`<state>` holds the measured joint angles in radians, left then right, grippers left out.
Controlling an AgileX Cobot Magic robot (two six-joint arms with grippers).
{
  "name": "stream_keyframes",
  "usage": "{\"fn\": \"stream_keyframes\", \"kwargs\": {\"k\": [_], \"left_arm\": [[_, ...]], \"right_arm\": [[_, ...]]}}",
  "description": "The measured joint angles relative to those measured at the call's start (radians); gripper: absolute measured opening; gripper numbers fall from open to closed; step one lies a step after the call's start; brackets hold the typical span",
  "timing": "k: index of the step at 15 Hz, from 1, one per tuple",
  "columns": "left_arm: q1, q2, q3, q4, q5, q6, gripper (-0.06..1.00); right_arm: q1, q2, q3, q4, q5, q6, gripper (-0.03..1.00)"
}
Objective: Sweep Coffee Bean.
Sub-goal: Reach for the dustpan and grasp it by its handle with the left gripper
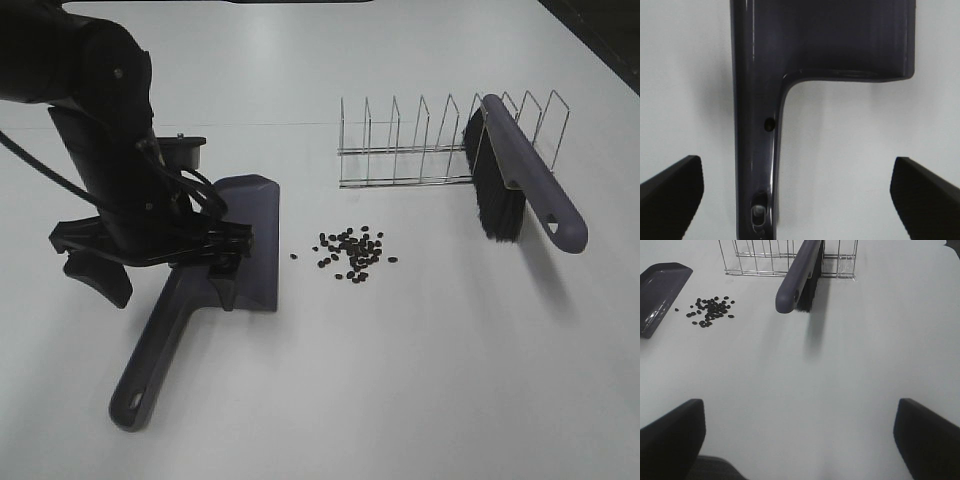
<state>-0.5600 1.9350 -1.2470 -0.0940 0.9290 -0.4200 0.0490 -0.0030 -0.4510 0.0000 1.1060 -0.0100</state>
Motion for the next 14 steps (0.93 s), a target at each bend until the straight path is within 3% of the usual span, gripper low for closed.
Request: {"fn": "stream_keyframes", "kwargs": {"k": [3,5,9,14], "left_arm": [[0.012,0.015,-0.001,0.002,0.053,0.016,0.91],[0.061,0.015,-0.002,0.010,0.077,0.023,0.91],[0.089,0.037,0.021,-0.007,0.006,0.047,0.91],[0.081,0.133,0.021,-0.019,-0.002,0.069,0.91]], "right_arm": [[0.000,0.000,0.000,0.000,0.000,0.000,0.93],[0.000,0.000,0.000,0.000,0.000,0.000,0.93],[0.000,0.000,0.000,0.000,0.000,0.000,0.93],[0.000,0.000,0.000,0.000,0.000,0.000,0.93]]}}
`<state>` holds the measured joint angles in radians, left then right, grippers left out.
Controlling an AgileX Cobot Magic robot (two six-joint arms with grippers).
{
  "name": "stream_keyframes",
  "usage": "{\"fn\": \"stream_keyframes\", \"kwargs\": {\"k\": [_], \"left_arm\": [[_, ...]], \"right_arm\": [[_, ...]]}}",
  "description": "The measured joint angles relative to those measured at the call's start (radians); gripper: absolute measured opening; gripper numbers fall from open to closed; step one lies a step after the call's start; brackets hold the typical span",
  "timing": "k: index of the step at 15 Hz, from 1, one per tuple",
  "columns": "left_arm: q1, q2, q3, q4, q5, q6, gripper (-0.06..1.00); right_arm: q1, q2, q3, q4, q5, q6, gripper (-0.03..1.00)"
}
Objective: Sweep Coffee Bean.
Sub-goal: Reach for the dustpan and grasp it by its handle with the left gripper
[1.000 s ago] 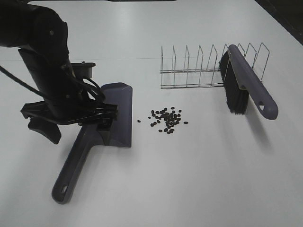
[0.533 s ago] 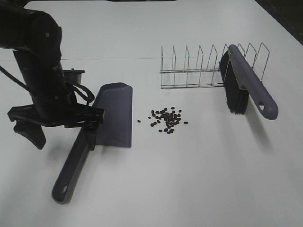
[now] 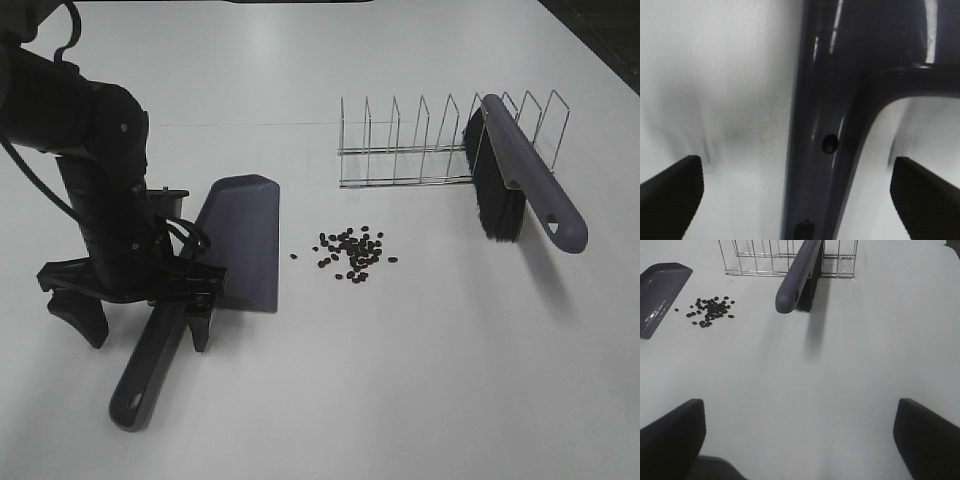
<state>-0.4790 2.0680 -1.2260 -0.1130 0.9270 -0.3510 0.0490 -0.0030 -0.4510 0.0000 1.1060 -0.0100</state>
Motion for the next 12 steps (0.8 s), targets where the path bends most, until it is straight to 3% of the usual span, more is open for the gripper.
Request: {"fn": "stream_keyframes", "kwargs": {"k": [8,10,12], "left_arm": [[0.000,0.034,-0.003,0.007,-0.017,0.006,0.77],[0.000,0.035,-0.003,0.019,-0.017,0.037,0.61],[0.000,0.035,-0.003,0.033,-0.027,0.070,0.31]], "right_arm": [[0.000,0.000,0.000,0.000,0.000,0.000,0.93],[0.000,0.000,0.000,0.000,0.000,0.000,0.93],[0.000,0.000,0.000,0.000,0.000,0.000,0.93]]}}
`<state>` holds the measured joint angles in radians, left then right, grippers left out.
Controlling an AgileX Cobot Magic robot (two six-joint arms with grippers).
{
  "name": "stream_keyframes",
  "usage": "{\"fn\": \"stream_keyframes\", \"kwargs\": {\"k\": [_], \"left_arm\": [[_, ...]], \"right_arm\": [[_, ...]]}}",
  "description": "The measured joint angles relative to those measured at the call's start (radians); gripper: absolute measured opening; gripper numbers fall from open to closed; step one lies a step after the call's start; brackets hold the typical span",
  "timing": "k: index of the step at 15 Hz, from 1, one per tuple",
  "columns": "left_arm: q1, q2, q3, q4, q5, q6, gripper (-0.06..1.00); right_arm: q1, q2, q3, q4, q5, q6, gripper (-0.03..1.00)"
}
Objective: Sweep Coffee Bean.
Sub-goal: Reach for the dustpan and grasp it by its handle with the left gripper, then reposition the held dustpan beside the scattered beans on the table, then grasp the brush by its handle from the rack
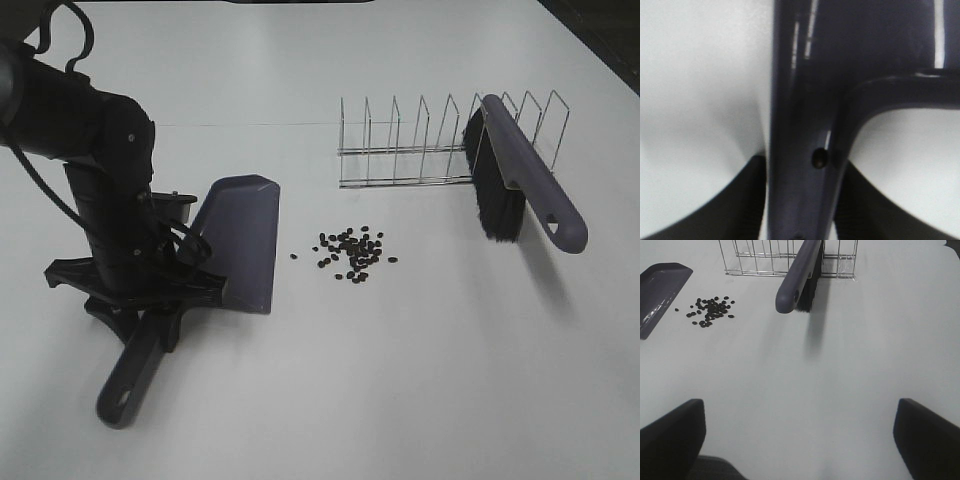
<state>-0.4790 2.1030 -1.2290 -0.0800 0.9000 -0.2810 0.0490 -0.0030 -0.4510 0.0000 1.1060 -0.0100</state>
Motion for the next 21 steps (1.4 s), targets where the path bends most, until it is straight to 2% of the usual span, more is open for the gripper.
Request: {"fn": "stream_keyframes", "kwargs": {"k": [9,12,16,18,21], "left_arm": [[0.000,-0.007,0.000,0.054,-0.023,0.066,0.31],[0.063,-0.024,0.006,0.086,-0.037,0.128,0.31],[0.165,-0.070,0.007,0.106,-0.036,0.310,0.31],[0.166,-0.075,0.007,0.117,-0.028,0.409,0.31],[0.166,-0.075,0.007,0.133,-0.028,0.444,0.31]], "right_arm": [[0.000,0.000,0.000,0.000,0.000,0.000,0.93],[0.000,0.006,-0.010,-0.006,-0.002,0.028,0.93],[0.000,0.190,-0.096,-0.018,-0.037,0.063,0.92],[0.000,0.324,-0.162,-0.024,-0.037,0.098,0.91],[0.000,0.520,-0.293,-0.025,-0.032,0.148,0.87]]}}
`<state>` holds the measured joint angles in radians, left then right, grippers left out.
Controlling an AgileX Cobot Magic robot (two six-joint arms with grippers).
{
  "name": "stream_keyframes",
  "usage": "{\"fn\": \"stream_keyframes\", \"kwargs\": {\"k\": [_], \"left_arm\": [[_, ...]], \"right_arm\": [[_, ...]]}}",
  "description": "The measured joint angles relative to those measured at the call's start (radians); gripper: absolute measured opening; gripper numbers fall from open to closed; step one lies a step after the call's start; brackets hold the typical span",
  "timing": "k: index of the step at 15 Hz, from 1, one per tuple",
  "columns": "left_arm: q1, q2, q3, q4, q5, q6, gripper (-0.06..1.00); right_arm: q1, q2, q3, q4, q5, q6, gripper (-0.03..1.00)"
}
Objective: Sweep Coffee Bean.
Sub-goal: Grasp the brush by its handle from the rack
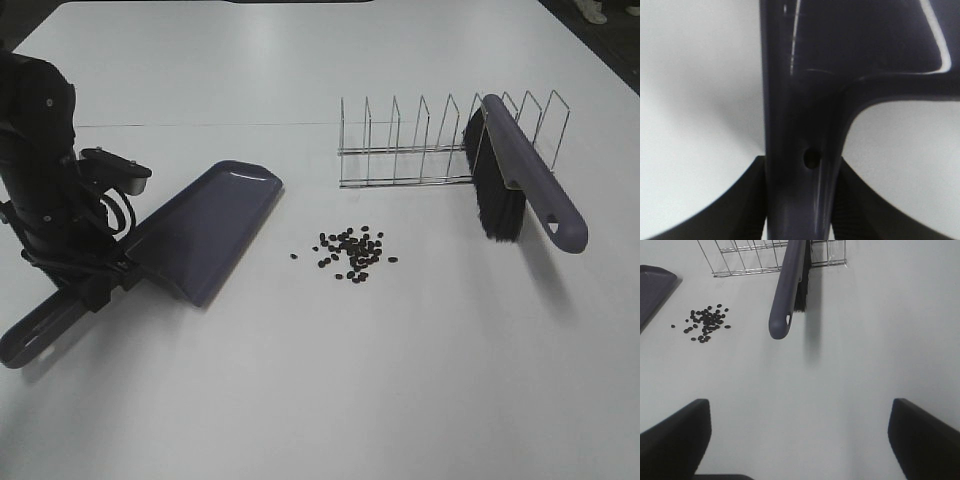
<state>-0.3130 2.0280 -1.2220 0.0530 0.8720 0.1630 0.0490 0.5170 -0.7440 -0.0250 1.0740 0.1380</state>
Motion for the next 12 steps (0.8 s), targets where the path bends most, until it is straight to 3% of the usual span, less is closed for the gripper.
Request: {"fn": "stream_keyframes", "kwargs": {"k": [3,4,12], "left_arm": [[0.000,0.000,0.000,0.017,-0.008,0.001,0.31],[0.000,0.000,0.004,0.016,-0.008,0.001,0.31],[0.000,0.000,0.005,-0.063,-0.008,0.001,0.31]], "right_arm": [[0.000,0.163,-0.122,0.000,0.026,0.001,0.87],[0.000,0.297,-0.225,0.000,0.065,-0.019,0.86],[0.000,0.803,-0.606,0.000,0.148,-0.071,0.84]]}}
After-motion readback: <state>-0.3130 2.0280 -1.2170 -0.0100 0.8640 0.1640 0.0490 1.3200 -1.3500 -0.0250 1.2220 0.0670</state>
